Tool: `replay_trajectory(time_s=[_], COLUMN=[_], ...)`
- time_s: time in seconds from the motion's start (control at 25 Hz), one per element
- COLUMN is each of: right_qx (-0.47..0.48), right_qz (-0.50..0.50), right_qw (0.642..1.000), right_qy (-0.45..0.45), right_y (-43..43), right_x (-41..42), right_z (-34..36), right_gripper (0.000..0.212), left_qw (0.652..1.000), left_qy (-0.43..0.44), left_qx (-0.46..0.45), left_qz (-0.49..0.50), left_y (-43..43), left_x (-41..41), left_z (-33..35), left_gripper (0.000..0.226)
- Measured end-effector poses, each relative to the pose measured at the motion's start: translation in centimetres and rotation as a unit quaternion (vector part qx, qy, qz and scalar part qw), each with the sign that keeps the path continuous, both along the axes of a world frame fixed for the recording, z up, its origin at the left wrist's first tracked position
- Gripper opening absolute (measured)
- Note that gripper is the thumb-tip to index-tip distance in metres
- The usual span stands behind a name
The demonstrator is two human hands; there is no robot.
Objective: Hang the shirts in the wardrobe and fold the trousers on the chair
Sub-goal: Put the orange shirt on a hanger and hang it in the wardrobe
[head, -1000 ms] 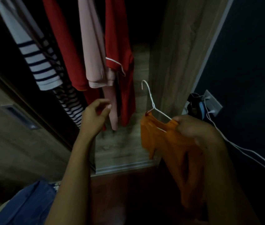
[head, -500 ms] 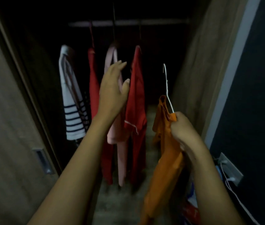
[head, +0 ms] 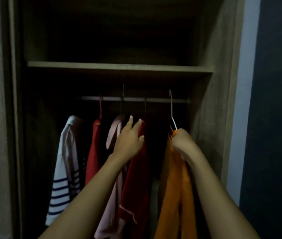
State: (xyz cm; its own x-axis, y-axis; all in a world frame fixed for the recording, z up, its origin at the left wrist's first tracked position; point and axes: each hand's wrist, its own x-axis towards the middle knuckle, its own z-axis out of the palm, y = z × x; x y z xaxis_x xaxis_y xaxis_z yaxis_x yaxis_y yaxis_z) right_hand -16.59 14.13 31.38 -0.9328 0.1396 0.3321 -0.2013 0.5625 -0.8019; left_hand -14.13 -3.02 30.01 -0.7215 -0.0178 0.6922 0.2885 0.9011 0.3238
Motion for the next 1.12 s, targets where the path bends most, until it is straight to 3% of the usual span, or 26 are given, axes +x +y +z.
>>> replay_trajectory(time_s=[0.24, 0.48, 0.64, 0.8, 0.88, 1.0, 1.12], right_qx=[0.025, 0.018, 0.016, 0.014, 0.038, 0.108, 0.149], right_qz=[0.022, 0.051, 0.062, 0.055, 0.051, 0.036, -0.024], right_qw=[0.999, 0.995, 0.995, 0.996, 0.996, 0.99, 0.988], right_qy=[-0.042, -0.08, -0.08, -0.063, -0.066, -0.087, 0.034], right_y=[-0.3, -0.3, -0.5, -0.7, -0.6, -0.7, -2.8], right_x=[-4.6, -6.2, -5.7, -4.8, -3.8, -1.0, 3.5], right_z=[3.7, 3.0, 1.2, -0.1, 0.0, 0.3, -0.6], right_gripper=[0.034, 0.036, 0.018, 0.014, 0.023, 0.057, 0.06], left_qw=[0.996, 0.997, 0.997, 0.996, 0.995, 0.998, 0.995], left_qy=[-0.089, -0.079, -0.075, -0.084, -0.092, -0.043, 0.063], left_qx=[-0.027, -0.026, -0.037, -0.023, -0.027, -0.015, 0.025], left_qz=[0.006, -0.004, 0.003, -0.006, -0.012, -0.054, -0.076], left_y=[0.3, 0.2, 0.5, 0.6, 0.6, 0.3, -1.2], left_x=[-1.8, -2.4, -2.3, -2.5, -2.4, -1.1, 2.8], left_z=[0.5, -0.5, -0.7, -1.1, -1.1, -1.0, -1.6], left_gripper=[0.056, 0.059, 0.061, 0.061, 0.061, 0.058, 0.044])
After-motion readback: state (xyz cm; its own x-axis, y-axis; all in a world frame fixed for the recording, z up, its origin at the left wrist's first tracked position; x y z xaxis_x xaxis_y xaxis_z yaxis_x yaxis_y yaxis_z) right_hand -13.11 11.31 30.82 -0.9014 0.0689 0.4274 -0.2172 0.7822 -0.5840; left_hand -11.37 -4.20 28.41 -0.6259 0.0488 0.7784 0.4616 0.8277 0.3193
